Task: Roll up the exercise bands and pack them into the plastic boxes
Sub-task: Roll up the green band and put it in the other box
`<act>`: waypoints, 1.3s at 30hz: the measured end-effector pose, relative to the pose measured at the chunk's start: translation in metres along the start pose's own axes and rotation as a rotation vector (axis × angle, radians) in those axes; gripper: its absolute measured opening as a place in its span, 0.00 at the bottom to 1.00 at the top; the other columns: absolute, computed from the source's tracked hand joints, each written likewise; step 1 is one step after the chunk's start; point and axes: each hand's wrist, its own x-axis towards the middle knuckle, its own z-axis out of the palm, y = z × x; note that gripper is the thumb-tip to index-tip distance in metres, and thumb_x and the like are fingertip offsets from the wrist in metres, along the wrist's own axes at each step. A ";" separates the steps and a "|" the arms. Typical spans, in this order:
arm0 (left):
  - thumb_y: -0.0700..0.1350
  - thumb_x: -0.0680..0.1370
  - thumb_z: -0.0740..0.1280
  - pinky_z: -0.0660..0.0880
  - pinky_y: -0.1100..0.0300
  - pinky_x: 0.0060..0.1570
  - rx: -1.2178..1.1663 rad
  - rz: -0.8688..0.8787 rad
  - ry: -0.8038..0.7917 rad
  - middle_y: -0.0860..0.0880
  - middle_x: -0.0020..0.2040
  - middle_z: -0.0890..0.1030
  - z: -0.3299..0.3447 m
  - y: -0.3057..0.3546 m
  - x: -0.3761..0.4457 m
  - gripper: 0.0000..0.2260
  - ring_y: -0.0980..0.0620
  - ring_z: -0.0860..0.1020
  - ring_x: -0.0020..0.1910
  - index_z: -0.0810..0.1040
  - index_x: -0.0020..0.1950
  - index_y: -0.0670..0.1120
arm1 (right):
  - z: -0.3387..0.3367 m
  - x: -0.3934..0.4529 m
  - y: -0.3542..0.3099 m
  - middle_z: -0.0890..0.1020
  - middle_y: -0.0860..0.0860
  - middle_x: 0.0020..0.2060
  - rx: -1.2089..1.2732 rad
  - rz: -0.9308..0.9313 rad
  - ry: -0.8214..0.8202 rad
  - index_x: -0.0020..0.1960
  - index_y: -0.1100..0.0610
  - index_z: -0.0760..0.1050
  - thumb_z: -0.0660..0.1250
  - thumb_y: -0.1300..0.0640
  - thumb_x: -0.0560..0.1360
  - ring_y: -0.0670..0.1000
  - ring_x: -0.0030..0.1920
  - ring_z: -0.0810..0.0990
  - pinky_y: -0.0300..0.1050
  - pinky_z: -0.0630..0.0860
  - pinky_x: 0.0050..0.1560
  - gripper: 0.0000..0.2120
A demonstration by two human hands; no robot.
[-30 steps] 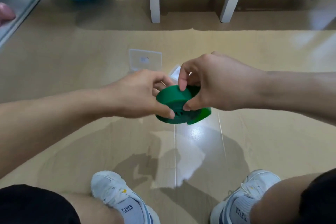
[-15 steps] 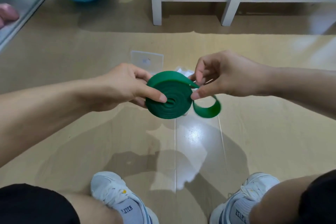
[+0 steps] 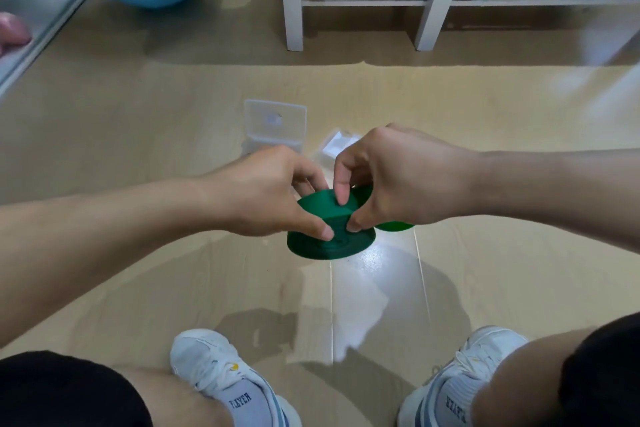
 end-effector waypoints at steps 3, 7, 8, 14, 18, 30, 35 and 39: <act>0.44 0.66 0.83 0.83 0.41 0.51 -0.068 0.002 0.000 0.53 0.41 0.87 -0.002 -0.001 0.000 0.12 0.51 0.86 0.43 0.85 0.45 0.50 | 0.001 0.001 0.005 0.80 0.36 0.32 0.087 0.021 0.026 0.40 0.47 0.75 0.84 0.48 0.61 0.38 0.32 0.76 0.31 0.70 0.30 0.18; 0.39 0.67 0.82 0.83 0.49 0.49 -0.200 -0.033 0.017 0.46 0.42 0.87 -0.010 -0.007 0.001 0.11 0.46 0.86 0.44 0.85 0.46 0.46 | -0.005 0.004 0.010 0.83 0.42 0.39 0.179 0.012 0.046 0.42 0.48 0.76 0.84 0.46 0.62 0.39 0.33 0.77 0.31 0.71 0.30 0.18; 0.39 0.68 0.82 0.83 0.50 0.48 -0.231 -0.039 0.016 0.45 0.43 0.87 -0.012 -0.009 0.002 0.11 0.45 0.86 0.45 0.85 0.47 0.45 | -0.008 0.004 0.013 0.84 0.41 0.40 0.198 0.029 0.031 0.43 0.48 0.77 0.83 0.46 0.63 0.39 0.34 0.79 0.31 0.73 0.31 0.18; 0.34 0.72 0.77 0.83 0.58 0.44 -0.401 -0.043 0.006 0.44 0.49 0.87 -0.017 -0.026 0.001 0.12 0.46 0.86 0.49 0.80 0.52 0.39 | -0.015 0.003 0.026 0.85 0.43 0.41 0.287 0.087 0.058 0.45 0.48 0.80 0.83 0.48 0.62 0.42 0.38 0.84 0.32 0.76 0.33 0.17; 0.41 0.70 0.81 0.82 0.55 0.44 -0.300 -0.006 -0.095 0.52 0.49 0.87 -0.002 -0.022 0.000 0.17 0.53 0.86 0.47 0.80 0.55 0.51 | -0.006 0.001 0.019 0.86 0.43 0.37 0.300 0.076 0.030 0.43 0.49 0.81 0.84 0.50 0.63 0.52 0.38 0.84 0.47 0.80 0.38 0.15; 0.39 0.68 0.78 0.82 0.41 0.47 -0.257 -0.001 0.030 0.43 0.37 0.84 0.022 -0.029 0.016 0.07 0.49 0.81 0.35 0.81 0.40 0.48 | 0.005 0.008 0.026 0.86 0.45 0.41 0.178 0.045 -0.010 0.45 0.47 0.80 0.83 0.49 0.64 0.53 0.44 0.84 0.53 0.81 0.49 0.15; 0.41 0.70 0.80 0.77 0.56 0.43 -0.169 -0.031 0.005 0.50 0.42 0.86 0.044 -0.037 0.019 0.10 0.52 0.82 0.40 0.83 0.47 0.50 | 0.031 0.009 0.039 0.82 0.40 0.49 0.088 0.056 -0.099 0.48 0.45 0.76 0.81 0.50 0.68 0.44 0.47 0.80 0.42 0.77 0.49 0.15; 0.43 0.70 0.80 0.77 0.53 0.40 -0.172 -0.049 -0.030 0.46 0.40 0.84 0.042 -0.039 0.024 0.10 0.49 0.80 0.36 0.84 0.48 0.48 | 0.033 0.009 0.044 0.81 0.40 0.50 0.116 0.059 -0.108 0.49 0.46 0.76 0.80 0.50 0.69 0.46 0.48 0.82 0.47 0.79 0.53 0.15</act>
